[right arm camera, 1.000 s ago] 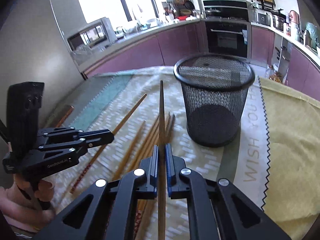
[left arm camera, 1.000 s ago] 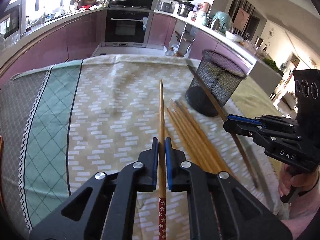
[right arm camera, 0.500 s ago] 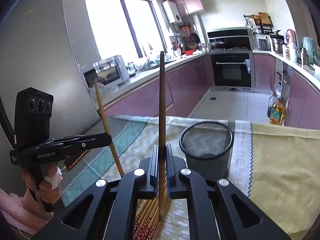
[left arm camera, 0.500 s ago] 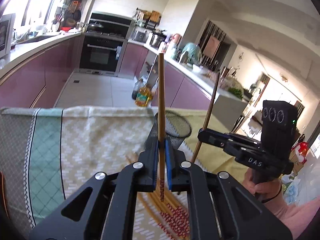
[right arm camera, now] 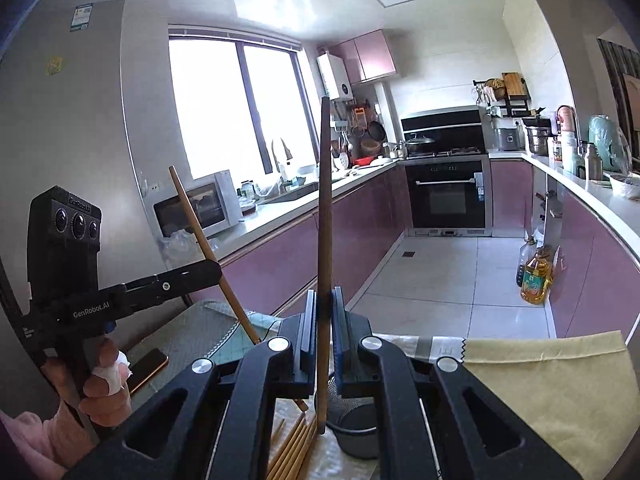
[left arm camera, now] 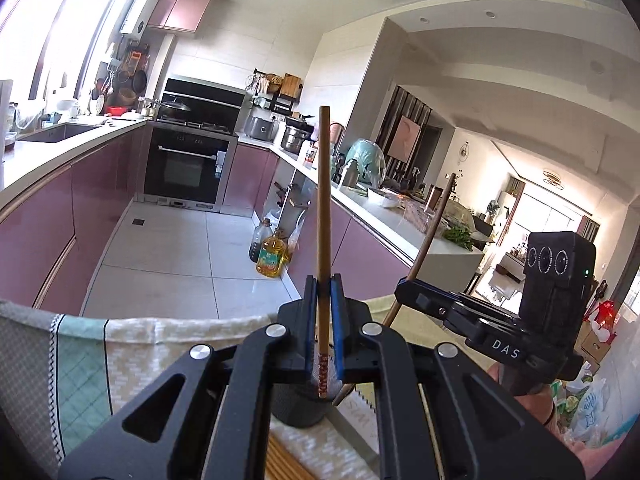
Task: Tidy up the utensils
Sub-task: 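Lift the left gripper's chopstick upright over the mesh cup while the right gripper carries its chopstick there, then open the left gripper to drop its chopstick into the cup while the right gripper releases its chopstick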
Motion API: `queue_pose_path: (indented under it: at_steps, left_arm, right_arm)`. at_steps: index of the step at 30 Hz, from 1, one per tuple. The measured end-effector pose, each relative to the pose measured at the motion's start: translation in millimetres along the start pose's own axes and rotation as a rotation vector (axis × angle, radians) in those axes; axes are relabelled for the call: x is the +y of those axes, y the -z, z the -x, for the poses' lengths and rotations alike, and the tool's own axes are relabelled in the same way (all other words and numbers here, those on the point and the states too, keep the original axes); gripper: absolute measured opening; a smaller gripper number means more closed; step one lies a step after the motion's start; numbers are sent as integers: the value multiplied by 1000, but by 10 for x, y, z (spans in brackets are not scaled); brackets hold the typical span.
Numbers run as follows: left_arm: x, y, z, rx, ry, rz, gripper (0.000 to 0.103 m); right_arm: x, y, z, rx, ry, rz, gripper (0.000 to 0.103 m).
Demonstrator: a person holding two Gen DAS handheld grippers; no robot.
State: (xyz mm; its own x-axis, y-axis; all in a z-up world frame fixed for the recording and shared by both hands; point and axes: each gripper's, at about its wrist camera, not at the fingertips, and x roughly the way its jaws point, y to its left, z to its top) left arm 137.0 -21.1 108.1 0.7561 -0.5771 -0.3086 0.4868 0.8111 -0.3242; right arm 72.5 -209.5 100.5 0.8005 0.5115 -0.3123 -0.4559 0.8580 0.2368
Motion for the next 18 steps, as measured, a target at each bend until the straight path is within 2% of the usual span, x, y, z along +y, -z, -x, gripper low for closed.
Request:
queue_pose_path:
  at_steps: [3, 6, 13, 18]
  left_arm:
    - [-37, -48, -184, 22, -13, -17, 8]
    - [-85, 8, -411, 78, -39, -46, 8]
    - [-23, 337, -884, 245, -63, -68, 8]
    - [78, 455, -1082, 295, -75, -59, 8]
  right_arm:
    - [-85, -65, -66, -17, 26, 6, 6]
    - [-172, -28, -196, 9, 48, 2, 6]
    - [-314, 244, -610, 192, 68, -3, 6]
    - [-318, 390, -812, 302, 81, -8, 6]
